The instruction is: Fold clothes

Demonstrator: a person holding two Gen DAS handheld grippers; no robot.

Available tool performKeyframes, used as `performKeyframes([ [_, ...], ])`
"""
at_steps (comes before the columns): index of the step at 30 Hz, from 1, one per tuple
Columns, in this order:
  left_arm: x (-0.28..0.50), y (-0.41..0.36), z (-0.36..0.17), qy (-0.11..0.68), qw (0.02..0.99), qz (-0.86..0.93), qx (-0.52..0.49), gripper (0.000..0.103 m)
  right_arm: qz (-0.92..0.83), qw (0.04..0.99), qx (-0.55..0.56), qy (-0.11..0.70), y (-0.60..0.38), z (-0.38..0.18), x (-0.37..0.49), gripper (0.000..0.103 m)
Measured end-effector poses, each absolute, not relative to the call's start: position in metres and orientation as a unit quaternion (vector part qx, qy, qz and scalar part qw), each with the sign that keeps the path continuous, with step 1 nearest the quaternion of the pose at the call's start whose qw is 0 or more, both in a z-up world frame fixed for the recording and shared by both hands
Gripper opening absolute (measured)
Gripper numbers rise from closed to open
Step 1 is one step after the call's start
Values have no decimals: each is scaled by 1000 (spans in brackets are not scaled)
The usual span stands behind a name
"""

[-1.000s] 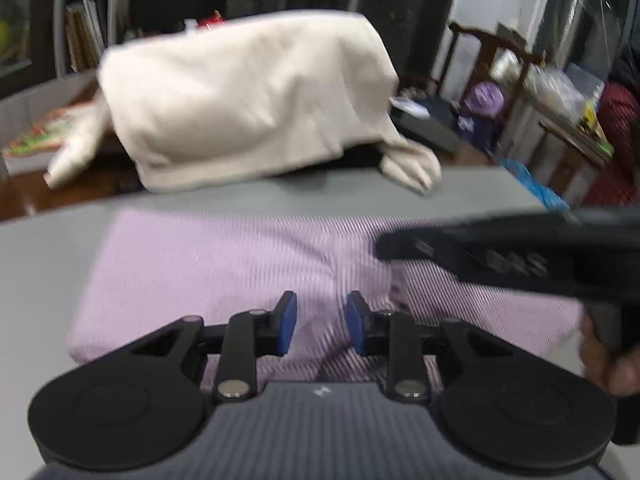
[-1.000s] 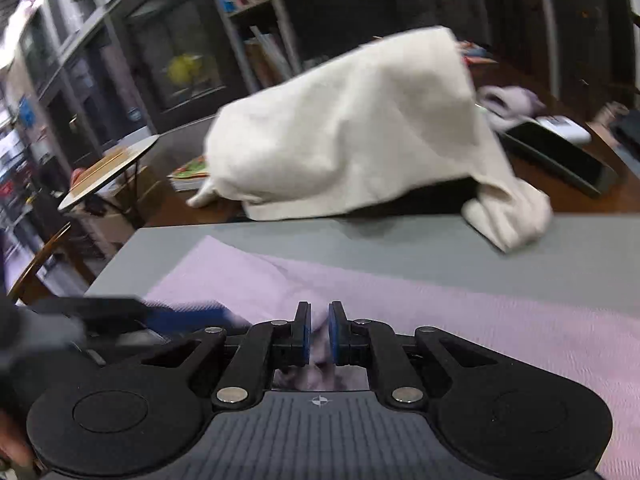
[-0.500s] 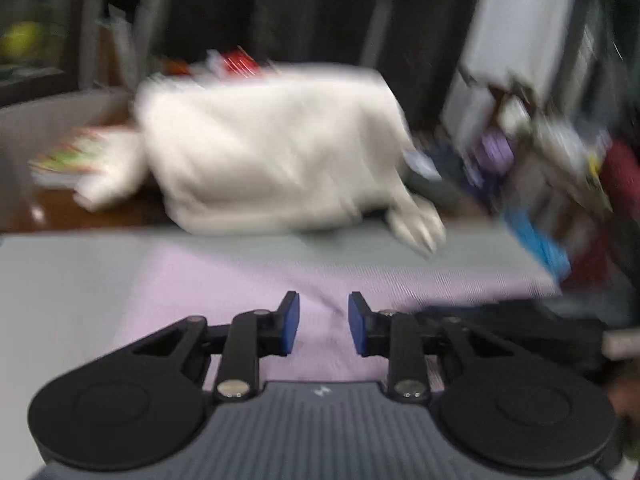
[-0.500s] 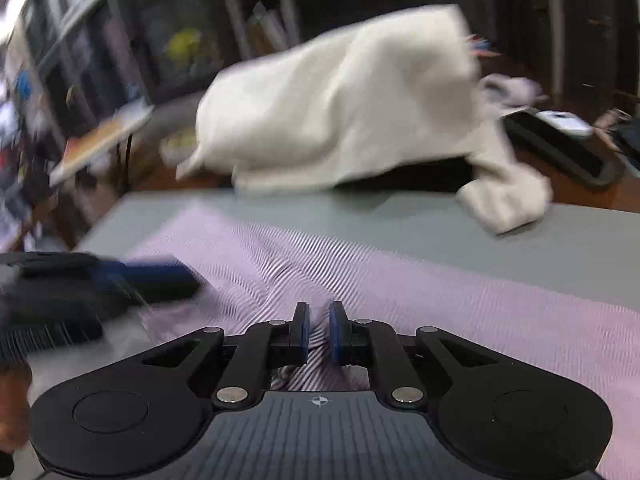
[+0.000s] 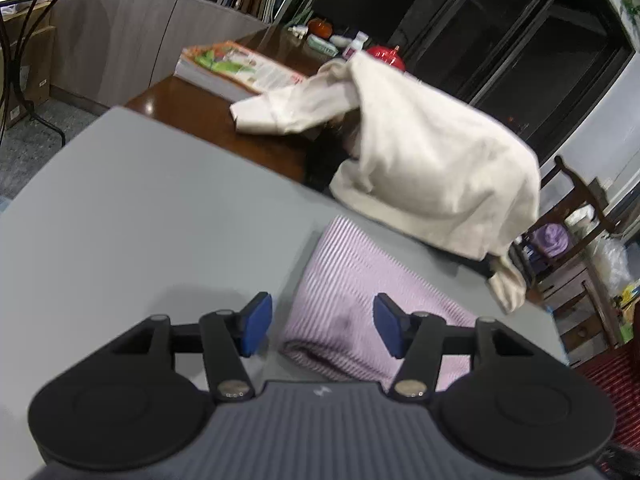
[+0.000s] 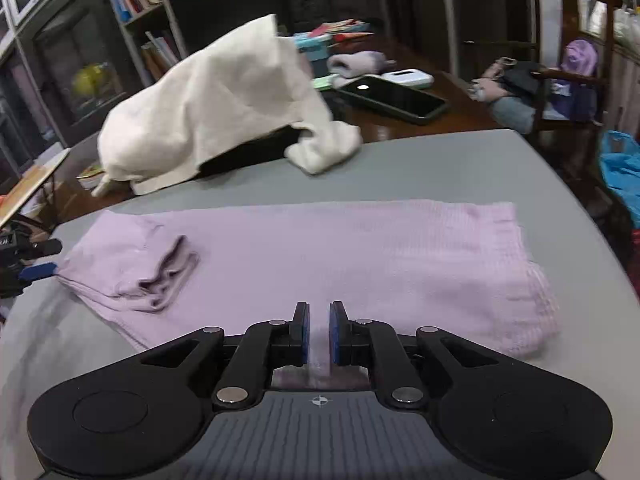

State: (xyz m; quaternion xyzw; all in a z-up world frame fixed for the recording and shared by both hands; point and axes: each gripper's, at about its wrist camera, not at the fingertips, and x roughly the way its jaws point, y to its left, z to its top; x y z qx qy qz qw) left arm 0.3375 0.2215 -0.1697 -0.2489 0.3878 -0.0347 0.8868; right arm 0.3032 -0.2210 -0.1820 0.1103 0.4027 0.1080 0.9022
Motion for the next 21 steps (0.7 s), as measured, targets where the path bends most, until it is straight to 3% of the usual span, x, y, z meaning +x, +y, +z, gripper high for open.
performKeyframes([
  [3,341,221,-179,395,881,-39,-259,56,87,907,90,402,-230,-180,297,9],
  [5,341,219,-180,394,881,-43,-258,51,75,912,77,396,-235,-180,296,9],
  [8,345,220,-184,406,872,-44,-271,18,68,915,53,393,-236,-186,301,9],
  [10,346,218,-183,408,872,-37,-269,12,68,914,34,399,-235,-195,304,9],
  [21,343,147,-96,369,911,-79,-167,11,83,925,0,370,-231,-212,301,9],
])
